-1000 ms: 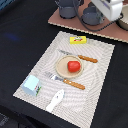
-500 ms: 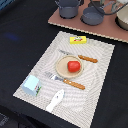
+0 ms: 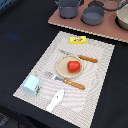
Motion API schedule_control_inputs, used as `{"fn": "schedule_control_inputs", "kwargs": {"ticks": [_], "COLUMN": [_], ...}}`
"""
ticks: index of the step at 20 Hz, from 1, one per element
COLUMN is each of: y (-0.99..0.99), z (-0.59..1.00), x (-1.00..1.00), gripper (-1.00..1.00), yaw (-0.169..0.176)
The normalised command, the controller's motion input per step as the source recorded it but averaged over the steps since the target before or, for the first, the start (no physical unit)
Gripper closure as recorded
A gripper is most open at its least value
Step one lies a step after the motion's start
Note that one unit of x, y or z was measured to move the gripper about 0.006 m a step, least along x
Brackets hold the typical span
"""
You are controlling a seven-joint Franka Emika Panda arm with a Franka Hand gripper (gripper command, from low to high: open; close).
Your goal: Interact with the objects in diverse but meaningful ways.
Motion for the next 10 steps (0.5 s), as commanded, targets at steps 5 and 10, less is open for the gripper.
{"fn": "schedule_control_inputs", "kwargs": {"ticks": [5, 10], "y": [-0.89, -0.44], "z": [-0.11, -0.21], "x": [0.02, -0.18], "gripper": [-1.00, -1.00], "yaw": [0.000, -0.001]}}
